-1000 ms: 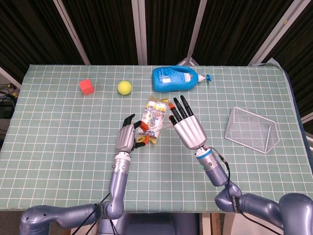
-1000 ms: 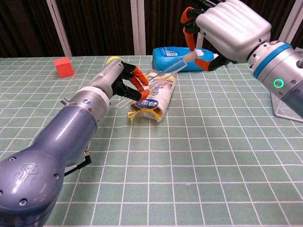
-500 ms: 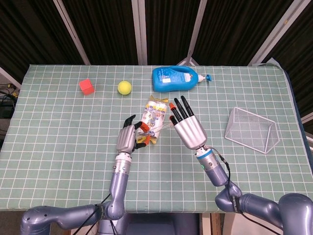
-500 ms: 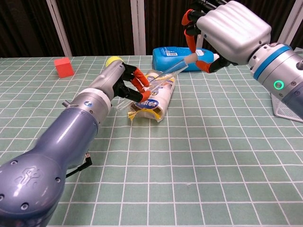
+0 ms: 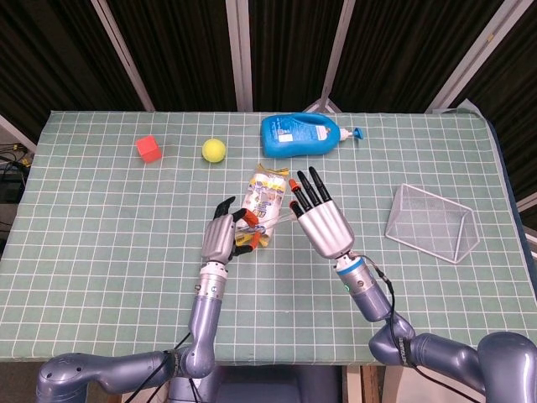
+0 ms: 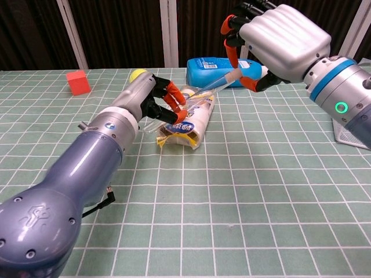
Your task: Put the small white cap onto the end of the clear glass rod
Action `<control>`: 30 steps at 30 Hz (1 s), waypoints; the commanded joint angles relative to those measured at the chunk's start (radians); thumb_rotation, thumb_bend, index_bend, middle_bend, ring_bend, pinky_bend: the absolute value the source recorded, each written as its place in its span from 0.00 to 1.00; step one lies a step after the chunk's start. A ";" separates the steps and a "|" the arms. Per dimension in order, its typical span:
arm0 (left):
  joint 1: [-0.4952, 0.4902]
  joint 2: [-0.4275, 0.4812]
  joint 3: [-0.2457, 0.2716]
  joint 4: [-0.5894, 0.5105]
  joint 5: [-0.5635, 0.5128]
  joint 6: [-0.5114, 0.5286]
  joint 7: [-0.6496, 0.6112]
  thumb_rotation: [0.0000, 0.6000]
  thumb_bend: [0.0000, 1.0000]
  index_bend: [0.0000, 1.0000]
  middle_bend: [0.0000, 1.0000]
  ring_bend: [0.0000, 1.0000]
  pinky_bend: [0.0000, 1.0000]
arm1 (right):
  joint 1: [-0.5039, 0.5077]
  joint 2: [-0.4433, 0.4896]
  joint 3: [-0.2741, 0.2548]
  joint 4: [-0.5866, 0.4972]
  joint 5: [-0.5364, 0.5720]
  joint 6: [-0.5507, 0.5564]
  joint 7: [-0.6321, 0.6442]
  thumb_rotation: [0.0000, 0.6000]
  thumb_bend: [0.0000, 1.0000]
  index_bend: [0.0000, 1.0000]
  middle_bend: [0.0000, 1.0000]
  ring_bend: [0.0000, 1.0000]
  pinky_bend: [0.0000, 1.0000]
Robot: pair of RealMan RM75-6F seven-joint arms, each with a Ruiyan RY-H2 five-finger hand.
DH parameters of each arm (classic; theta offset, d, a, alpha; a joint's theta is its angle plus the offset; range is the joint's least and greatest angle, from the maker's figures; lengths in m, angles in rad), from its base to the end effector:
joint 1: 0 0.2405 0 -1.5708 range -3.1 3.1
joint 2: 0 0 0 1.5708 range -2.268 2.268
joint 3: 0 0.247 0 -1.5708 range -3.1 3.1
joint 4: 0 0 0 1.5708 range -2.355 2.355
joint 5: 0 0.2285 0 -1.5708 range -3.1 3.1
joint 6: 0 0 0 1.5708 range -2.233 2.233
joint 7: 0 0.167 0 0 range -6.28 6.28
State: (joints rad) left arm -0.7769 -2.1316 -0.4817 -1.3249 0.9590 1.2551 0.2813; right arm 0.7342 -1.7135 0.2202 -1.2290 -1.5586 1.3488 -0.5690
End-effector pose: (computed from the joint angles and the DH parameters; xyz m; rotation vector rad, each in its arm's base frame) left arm -0.0208 0.3442 -0.1106 -1.2582 -1.4662 -1.3662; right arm -0.0833 -0.3626 -0.0131 1.6824 -0.1397 1.1293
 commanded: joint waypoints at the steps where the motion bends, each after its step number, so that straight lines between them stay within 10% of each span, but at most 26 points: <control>1: -0.001 0.000 -0.001 -0.001 0.001 -0.001 0.000 1.00 0.62 0.56 0.49 0.07 0.00 | 0.000 0.000 0.000 -0.003 -0.001 0.001 -0.001 1.00 0.39 0.60 0.22 0.09 0.00; 16: -0.007 -0.004 -0.005 0.004 0.010 -0.006 -0.004 1.00 0.62 0.56 0.49 0.07 0.00 | -0.001 0.004 -0.004 -0.020 -0.007 0.000 -0.001 1.00 0.39 0.60 0.22 0.09 0.00; 23: -0.004 -0.001 -0.001 0.003 0.019 -0.004 -0.012 1.00 0.62 0.56 0.49 0.07 0.00 | -0.009 0.011 -0.001 -0.034 0.012 -0.009 -0.022 1.00 0.39 0.13 0.06 0.00 0.00; 30: 0.012 0.023 0.020 -0.022 0.053 0.006 -0.027 1.00 0.62 0.57 0.49 0.08 0.00 | -0.027 0.027 -0.001 -0.062 0.030 -0.007 -0.040 1.00 0.39 0.06 0.03 0.00 0.00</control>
State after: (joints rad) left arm -0.7682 -2.1131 -0.4650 -1.3422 1.0082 1.2583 0.2569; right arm 0.7096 -1.6884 0.2195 -1.2882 -1.5300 1.3408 -0.6068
